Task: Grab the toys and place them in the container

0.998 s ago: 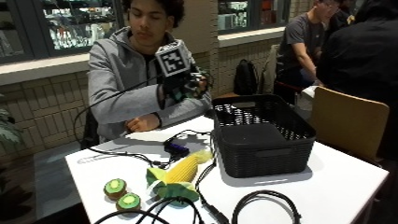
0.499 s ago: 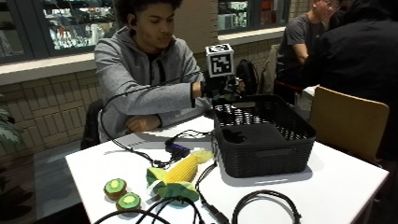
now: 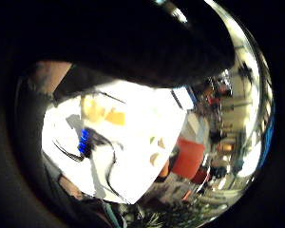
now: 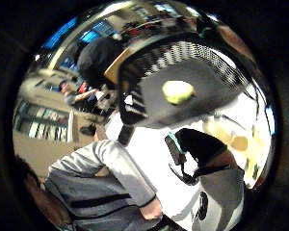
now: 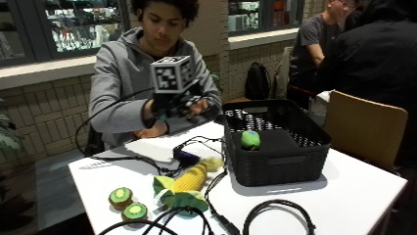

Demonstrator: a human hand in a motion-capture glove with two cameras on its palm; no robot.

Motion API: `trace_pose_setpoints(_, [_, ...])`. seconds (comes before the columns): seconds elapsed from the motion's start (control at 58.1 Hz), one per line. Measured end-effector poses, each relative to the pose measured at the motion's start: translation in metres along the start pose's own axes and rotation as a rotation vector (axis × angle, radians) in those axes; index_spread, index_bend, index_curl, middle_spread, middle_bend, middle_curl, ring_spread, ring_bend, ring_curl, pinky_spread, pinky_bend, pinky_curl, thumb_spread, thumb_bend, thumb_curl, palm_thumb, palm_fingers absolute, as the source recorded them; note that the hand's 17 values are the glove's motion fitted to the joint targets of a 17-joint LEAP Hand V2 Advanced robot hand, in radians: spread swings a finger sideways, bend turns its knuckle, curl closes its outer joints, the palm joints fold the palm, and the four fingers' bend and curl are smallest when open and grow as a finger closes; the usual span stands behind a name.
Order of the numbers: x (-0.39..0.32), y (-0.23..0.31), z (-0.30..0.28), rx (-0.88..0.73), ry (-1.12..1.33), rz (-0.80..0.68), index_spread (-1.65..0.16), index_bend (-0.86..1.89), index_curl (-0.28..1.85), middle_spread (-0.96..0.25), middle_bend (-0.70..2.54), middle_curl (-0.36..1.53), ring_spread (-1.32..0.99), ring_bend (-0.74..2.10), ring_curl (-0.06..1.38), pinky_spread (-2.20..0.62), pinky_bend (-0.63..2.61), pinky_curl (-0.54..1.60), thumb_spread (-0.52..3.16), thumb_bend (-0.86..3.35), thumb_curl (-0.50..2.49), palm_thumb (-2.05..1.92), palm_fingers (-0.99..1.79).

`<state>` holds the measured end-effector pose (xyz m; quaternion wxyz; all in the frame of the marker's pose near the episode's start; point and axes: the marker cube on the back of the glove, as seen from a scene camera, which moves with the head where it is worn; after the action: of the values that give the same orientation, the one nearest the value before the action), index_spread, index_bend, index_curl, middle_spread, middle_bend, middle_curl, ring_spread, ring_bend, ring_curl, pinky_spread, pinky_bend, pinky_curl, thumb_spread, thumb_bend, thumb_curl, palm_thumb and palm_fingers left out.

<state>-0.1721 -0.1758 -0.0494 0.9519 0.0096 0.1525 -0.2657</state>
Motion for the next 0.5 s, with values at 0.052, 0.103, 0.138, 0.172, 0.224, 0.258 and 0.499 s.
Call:
trace_pose_setpoints(0.052, [0.041,0.028,0.009,-0.047,-0.017,0.134,-0.33,0.24,0.56,-0.01,0.2,0.59,-0.13,0.29,0.39,0.02,0.74,0.37,1.29,-0.01,0.44,0.21,0.0])
trace_pose_setpoints(0.103, [0.086,0.055,0.018,-0.11,-0.052,0.264,-0.33,0.25,0.56,-0.01,0.2,0.58,-0.12,0.28,0.38,0.02,0.72,0.36,1.3,-0.01,0.43,0.22,0.02])
trace_pose_setpoints(0.138, [0.116,0.072,0.024,-0.153,-0.075,0.349,-0.33,0.26,0.55,-0.01,0.19,0.58,-0.12,0.28,0.38,0.02,0.7,0.35,1.31,-0.01,0.42,0.22,0.04])
trace_pose_setpoints(0.172, [0.143,0.09,0.032,-0.186,-0.095,0.44,-0.33,0.25,0.55,0.0,0.19,0.57,-0.12,0.28,0.38,0.02,0.69,0.35,1.31,-0.01,0.42,0.22,0.05])
trace_pose_setpoints(0.224, [0.168,0.118,0.051,-0.191,-0.111,0.588,-0.32,0.27,0.55,0.0,0.18,0.56,-0.12,0.28,0.38,0.02,0.68,0.34,1.32,-0.01,0.41,0.23,0.07])
trace_pose_setpoints(0.258, [0.176,0.135,0.065,-0.19,-0.123,0.665,-0.32,0.27,0.55,0.0,0.18,0.55,-0.12,0.29,0.38,0.02,0.67,0.34,1.32,-0.01,0.4,0.23,0.08])
trace_pose_setpoints(0.499, [0.192,0.179,0.116,-0.259,-0.138,0.816,-0.26,0.29,0.54,0.03,0.16,0.49,-0.1,0.26,0.38,0.02,0.67,0.34,1.31,-0.01,0.37,0.23,0.04])
